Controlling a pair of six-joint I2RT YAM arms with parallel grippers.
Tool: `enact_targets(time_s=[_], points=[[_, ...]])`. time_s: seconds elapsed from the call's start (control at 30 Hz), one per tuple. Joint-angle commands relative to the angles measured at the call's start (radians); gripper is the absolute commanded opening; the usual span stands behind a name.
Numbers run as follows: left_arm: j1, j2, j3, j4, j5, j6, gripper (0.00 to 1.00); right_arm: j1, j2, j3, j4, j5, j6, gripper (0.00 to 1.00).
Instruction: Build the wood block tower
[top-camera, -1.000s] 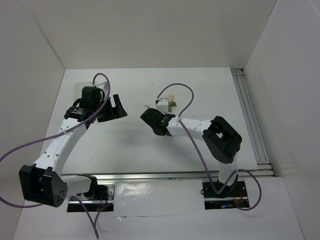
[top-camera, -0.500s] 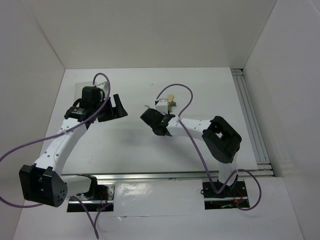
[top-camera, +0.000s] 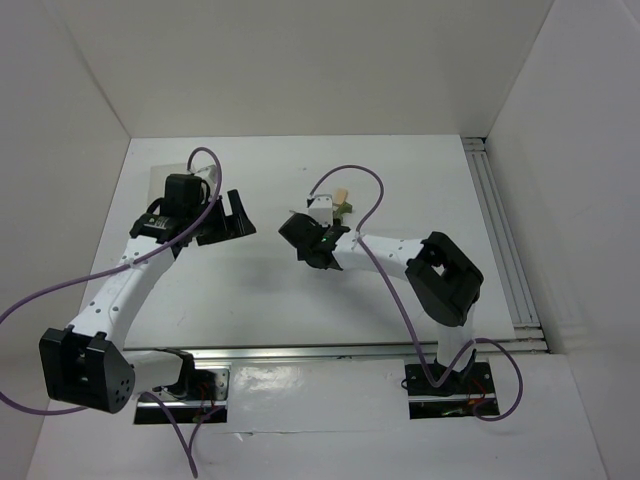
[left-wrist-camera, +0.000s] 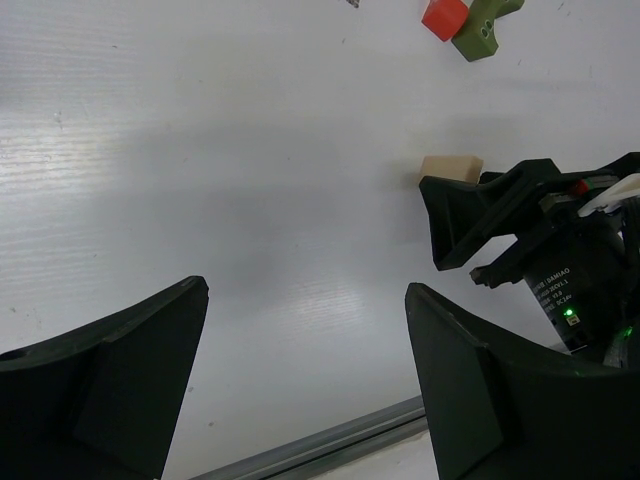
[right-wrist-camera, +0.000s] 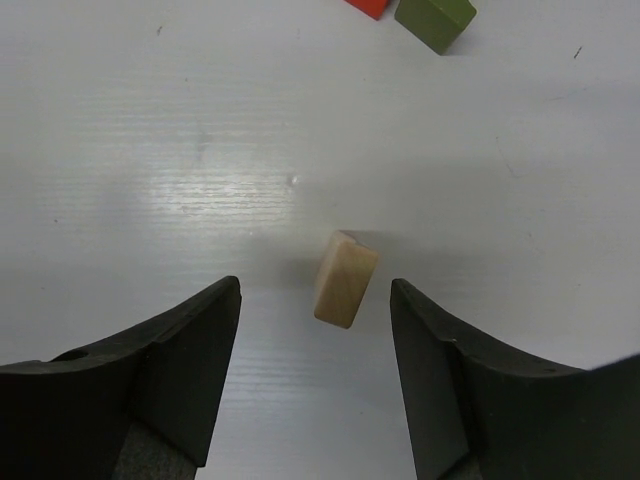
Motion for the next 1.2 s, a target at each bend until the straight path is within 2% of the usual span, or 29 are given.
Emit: enact_targets(time_s=[0.0,0.27,0.5,0.57,0.77,0.83,1.17], points=[[0.007,0.008,-0.005,0.041,0.014,0.013,0.93,-0.001,0.002,0.028,-0.013,-0.004,0.015,0.67],[0.007,0.008,-0.005,0.041,0.023,0.022,0.93,-0.001,0.023,0.048,-0.013,-0.004,0.006,0.54],[0.007,0.008,-0.005,0.041,0.023,0.022,0.93,-0.001,0.032,0.058,-0.013,0.005,0.006,0.46],[0.007,0.008,-0.005,0.041,0.023,0.022,0.93,-0.001,0.032,0.058,-0.013,0.005,0.006,0.37],[0.007,0.008,-0.005,0.041,0.023,0.022,0.93,-0.001,0.032,0.058,-0.023,0.014,0.006,0.36],[0.007,0.008,-0.005,0.041,0.023,0.022,0.93,-0.001,0.032,0.058,-0.023,0.025,0.006,0.32],[0.007,0.008,-0.005,0.050,0.023,0.022,0.91,-0.001,0.014,0.031,-0.023,0.034,0.006,0.26]])
